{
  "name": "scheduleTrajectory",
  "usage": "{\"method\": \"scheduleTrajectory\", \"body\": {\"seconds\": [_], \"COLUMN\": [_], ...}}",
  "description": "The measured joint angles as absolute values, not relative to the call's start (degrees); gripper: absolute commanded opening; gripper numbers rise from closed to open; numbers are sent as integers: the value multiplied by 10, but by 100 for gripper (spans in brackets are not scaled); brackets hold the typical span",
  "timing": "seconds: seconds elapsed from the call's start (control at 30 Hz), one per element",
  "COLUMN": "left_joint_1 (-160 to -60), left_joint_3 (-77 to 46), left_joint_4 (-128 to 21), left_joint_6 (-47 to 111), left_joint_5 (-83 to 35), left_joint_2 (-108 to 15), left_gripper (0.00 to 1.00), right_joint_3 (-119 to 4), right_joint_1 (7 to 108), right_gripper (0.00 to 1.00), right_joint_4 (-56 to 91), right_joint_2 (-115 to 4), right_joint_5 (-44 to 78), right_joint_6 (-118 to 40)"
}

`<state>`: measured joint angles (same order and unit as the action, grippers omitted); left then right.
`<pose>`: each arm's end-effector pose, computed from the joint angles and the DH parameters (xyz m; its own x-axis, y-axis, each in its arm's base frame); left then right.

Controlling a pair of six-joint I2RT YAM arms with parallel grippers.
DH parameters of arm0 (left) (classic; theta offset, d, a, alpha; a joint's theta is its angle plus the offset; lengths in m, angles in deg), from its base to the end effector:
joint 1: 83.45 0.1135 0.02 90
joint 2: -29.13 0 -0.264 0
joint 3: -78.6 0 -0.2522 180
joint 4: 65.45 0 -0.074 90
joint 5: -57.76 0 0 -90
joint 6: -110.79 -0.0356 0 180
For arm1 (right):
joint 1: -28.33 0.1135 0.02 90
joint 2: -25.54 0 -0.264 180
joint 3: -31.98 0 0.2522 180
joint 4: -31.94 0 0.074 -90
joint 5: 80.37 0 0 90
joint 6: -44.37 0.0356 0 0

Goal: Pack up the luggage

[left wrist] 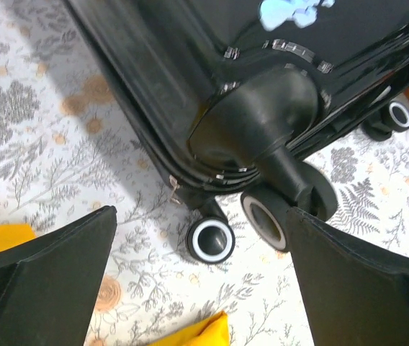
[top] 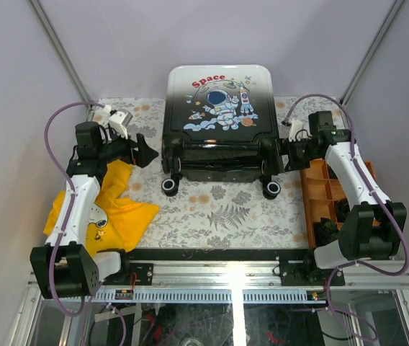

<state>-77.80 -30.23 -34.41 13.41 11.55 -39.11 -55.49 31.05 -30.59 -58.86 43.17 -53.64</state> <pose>0.2631 0.0013 0.3246 -0.3961 0.0540 -0.9166 0.5921 0.7780 -0.2101 0.2975 0.0338 0.3005 -0.8073 -0.1546 -0.5695 -0.4368 0.8055 0.4004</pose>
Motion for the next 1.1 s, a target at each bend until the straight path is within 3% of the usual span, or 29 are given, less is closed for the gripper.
{"method": "scheduleTrajectory", "body": {"seconds": [0.23, 0.4, 0.63, 0.8, 0.83, 1.0, 1.1], "left_joint_1": [-778, -778, -773, -755, -753, -751, -751], "left_joint_3": [-346, -346, -368, -383, -388, -395, -395], "left_joint_4": [-344, -344, -344, -342, -341, -338, -338], "left_joint_6": [118, 106, 77, 26, 14, -30, -38], "left_joint_5": [76, 63, 64, 78, 79, 89, 93], "left_joint_2": [-376, -381, -383, -404, -407, -425, -432], "left_gripper": [100, 100, 100, 100, 100, 99, 99], "right_joint_3": [-526, -526, -533, -545, -547, -563, -564], "right_joint_1": [382, 397, 400, 400, 400, 402, 403], "right_gripper": [91, 78, 33, 13, 16, 79, 94], "right_joint_4": [-242, -211, -181, -199, -202, -220, -222], "right_joint_2": [-584, -587, -587, -587, -587, -587, -587], "right_joint_5": [350, 296, 280, 266, 267, 263, 251], "right_joint_6": [-470, -433, -389, -356, -356, -361, -377]}}
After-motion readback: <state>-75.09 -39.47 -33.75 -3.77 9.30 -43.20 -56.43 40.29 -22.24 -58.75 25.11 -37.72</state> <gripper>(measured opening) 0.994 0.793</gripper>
